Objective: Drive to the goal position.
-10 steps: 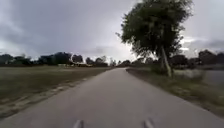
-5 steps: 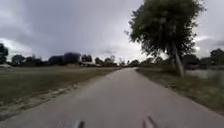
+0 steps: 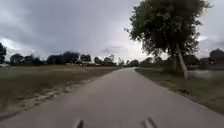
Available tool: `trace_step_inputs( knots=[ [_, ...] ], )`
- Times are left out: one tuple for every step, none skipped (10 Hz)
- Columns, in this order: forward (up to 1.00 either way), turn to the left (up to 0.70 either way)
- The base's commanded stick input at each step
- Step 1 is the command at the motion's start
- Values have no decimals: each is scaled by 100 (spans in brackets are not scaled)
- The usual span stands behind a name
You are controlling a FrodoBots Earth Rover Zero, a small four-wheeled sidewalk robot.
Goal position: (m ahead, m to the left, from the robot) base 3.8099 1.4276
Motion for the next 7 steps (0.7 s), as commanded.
trace_step_inputs(
  knots=[
    [100,0],
    [100,0],
    [100,0],
    [100,0],
    [100,0],
    [100,0],
    [100,0]
  ],
)
